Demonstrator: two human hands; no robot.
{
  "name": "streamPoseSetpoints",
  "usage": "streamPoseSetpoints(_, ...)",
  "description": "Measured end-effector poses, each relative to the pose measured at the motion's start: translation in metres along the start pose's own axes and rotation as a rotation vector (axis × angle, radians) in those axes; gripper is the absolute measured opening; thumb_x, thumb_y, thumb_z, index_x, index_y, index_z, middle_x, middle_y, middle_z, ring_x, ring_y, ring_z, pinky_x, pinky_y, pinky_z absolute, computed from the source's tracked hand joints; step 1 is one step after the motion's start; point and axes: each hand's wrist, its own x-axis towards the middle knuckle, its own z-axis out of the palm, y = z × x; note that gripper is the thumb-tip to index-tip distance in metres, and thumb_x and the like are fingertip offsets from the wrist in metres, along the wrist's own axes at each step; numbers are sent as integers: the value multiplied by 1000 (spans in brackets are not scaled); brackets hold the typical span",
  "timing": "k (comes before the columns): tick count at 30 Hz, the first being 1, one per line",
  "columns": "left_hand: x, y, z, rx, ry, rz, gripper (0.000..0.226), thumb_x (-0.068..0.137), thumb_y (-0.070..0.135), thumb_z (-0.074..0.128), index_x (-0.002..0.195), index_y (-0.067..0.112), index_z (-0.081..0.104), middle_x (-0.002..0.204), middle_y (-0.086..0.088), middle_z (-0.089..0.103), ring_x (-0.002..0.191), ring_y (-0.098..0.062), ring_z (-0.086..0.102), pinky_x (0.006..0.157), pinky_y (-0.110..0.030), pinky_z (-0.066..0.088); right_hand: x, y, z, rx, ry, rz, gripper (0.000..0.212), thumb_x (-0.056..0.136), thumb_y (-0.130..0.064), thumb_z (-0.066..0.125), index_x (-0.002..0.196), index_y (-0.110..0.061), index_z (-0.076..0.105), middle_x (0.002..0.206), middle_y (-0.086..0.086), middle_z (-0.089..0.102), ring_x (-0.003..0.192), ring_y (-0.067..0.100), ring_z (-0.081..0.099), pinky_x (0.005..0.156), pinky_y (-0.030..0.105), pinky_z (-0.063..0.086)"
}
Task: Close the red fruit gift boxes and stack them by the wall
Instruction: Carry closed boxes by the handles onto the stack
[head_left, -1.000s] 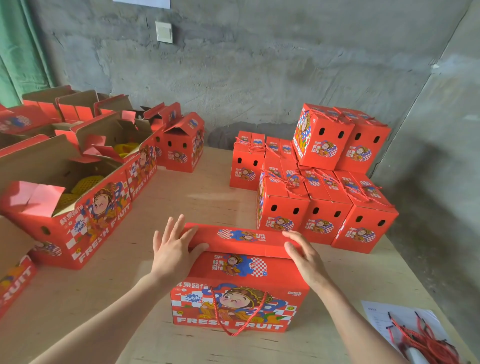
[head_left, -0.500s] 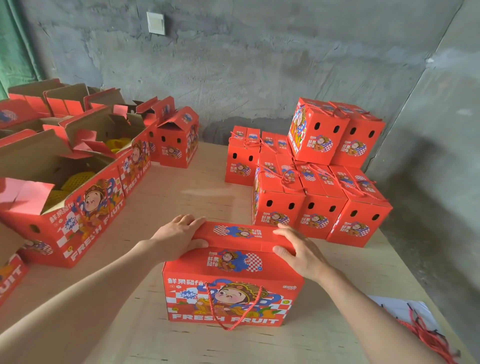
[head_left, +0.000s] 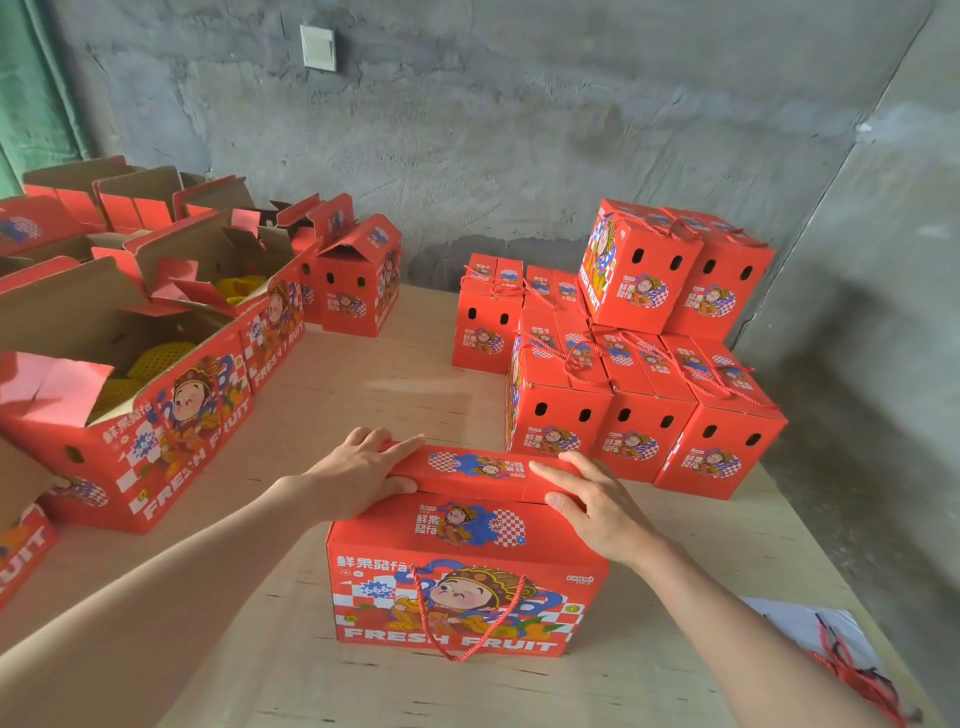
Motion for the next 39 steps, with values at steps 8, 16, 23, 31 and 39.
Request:
streamPoseSetpoints(8, -1, -2, 3, -142, -23, -11, 73, 93, 57, 39, 151, 34, 1, 153, -1, 14, 142, -24, 10, 113, -42, 21, -2, -1, 2, 20, 16, -2, 42, 99, -39, 44, 140, -47, 37, 152, -4, 27, 141, 13, 20, 112, 30, 22)
streamPoseSetpoints(16, 3, -13, -5, -224, -58, -9, 66, 92, 56, 44, 149, 33, 22, 149, -1, 28, 136, -21, 27, 109, -34, 27, 1, -3, -2, -23, -1, 17, 41, 100, -39, 42, 139, -48, 37, 153, -2, 28, 141, 16, 24, 112, 32, 24)
streamPoseSetpoints(23, 0, -6, 1, -34, -163, -16, 62, 92, 64, 18, 147, 47, -7, 154, 6, 5, 143, -22, 4, 113, -47, 27, -3, 1, -1, -72, -129, 28, 43, 101, -48, 29, 142, -55, 21, 160, -12, 1, 147, 10, -3, 117, 36, 9)
streamPoseSetpoints(31, 2, 1, 5, 90, -152, -65, 56, 97, 57, 8, 145, 45, -18, 158, 4, -19, 144, -24, -22, 114, -52, -10, -1, -6, -3, -208, -245, -12, 46, 102, -47, 18, 140, -52, -9, 152, -15, -27, 140, 9, -30, 111, 33, -17)
streamPoseSetpoints(39, -12, 73, 32, 69, 57, 68, 57, 102, 44, 9, 151, 23, -11, 158, 0, -19, 144, -21, -20, 116, -39, -10, -5, -19, 1, -241, -235, -49, 53, 99, -55, 22, 143, -52, -7, 154, -12, -26, 140, 16, -31, 112, 32, -17)
